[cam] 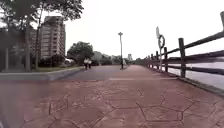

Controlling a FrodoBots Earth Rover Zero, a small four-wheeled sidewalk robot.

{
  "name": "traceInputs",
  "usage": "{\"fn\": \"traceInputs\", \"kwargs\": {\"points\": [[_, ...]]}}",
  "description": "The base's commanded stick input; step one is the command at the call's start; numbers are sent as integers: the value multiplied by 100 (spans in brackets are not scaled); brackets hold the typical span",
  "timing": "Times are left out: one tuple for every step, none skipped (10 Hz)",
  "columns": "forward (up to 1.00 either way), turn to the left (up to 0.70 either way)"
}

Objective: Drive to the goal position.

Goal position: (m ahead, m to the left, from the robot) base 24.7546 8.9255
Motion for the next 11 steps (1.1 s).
{"fn": "traceInputs", "kwargs": {"points": [[100, 11], [100, 0], [100, 0], [100, 0], [100, 40], [100, 35], [100, 16], [100, 0], [100, 0], [100, 19], [100, 19]]}}
